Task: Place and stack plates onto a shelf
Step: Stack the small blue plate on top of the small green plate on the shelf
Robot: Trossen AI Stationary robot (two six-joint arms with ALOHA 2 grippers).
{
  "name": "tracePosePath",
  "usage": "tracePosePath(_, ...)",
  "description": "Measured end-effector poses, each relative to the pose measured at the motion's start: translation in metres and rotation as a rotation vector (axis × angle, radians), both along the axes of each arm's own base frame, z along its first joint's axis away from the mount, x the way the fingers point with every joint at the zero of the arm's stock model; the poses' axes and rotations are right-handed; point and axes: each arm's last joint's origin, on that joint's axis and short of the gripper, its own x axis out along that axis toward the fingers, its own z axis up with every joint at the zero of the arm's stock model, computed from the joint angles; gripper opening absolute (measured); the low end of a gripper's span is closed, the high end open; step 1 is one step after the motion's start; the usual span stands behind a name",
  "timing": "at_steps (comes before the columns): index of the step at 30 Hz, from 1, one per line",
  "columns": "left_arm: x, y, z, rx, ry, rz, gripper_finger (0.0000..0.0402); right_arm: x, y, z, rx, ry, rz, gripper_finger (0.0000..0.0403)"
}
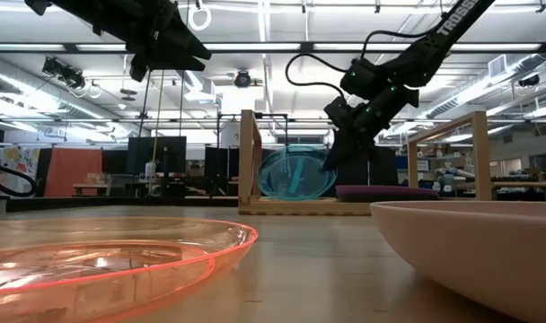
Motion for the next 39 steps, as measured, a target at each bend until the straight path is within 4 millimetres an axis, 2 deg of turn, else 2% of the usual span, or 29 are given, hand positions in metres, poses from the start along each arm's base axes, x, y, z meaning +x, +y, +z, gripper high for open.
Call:
tracePosePath(8, 0.0, 0.0, -0.0001, 0.0, 0.001, 0.0, 0.0139, 0.0001, -0.0016, 0.004, -0.021, -0.026, -0.002, 0.0013)
tracePosePath(19, -0.0002, 0.0, -0.0006, 0.0, 0.006, 0.0, 0.0139, 0.0, -0.0017, 0.004, -0.02, -0.026, -0.003, 0.0038)
tracePosePath(39, -0.0002, 0.0, -0.0005, 0.0, 0.006, 0.0, 0.0139, -0.0001, -0.0017, 0.0041, -0.023, -0.024, -0.003, 0.0146)
